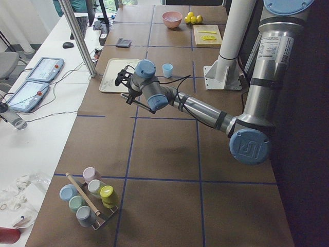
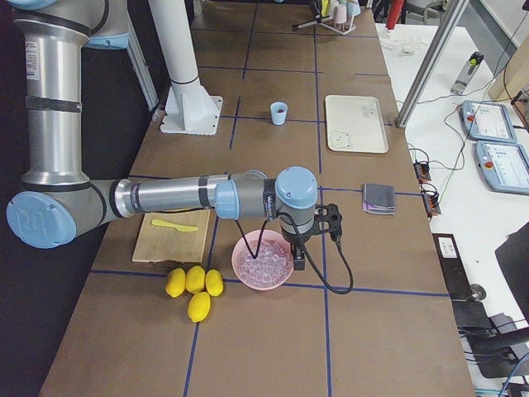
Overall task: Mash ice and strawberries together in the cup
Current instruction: 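Lift the pestle with the left gripper and carry it over the cup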
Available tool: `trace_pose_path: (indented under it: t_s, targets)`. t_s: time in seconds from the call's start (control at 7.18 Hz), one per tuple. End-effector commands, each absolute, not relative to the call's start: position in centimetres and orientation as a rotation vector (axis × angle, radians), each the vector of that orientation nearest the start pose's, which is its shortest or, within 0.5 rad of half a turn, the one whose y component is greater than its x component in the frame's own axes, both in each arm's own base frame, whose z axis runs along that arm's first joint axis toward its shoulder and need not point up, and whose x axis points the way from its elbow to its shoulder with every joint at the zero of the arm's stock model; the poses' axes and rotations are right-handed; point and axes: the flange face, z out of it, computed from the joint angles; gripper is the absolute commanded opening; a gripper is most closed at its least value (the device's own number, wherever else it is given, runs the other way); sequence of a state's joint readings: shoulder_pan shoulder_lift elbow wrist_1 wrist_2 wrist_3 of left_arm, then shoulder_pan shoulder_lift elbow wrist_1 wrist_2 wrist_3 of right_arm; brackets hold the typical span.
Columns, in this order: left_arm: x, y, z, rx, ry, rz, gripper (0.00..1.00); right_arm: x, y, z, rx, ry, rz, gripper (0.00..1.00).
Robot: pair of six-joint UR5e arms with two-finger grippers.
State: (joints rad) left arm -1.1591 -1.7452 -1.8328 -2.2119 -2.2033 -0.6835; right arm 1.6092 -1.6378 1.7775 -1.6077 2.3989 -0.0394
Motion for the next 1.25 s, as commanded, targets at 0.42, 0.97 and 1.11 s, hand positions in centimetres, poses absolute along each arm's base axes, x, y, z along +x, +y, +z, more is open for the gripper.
trace_pose_path:
  t_s: [0.42, 0.97, 1.11]
  targets:
    - [18.1, -48.1, 25.0, 1.014, 1.265, 0.022, 0.00, 7.8, -46.4, 58.2, 0.141, -0.826, -0.047, 0.99]
    - [35.6, -38.7, 21.3, 1.260, 1.422, -0.036, 0.00, 7.7, -46.5, 58.2, 0.140, -0.823, -0.048, 0.99]
    - [38.6, -39.5, 18.1, 1.287, 1.451, -0.063, 0.00, 7.7, -46.5, 58.2, 0.141, -0.821, -0.050, 0.99]
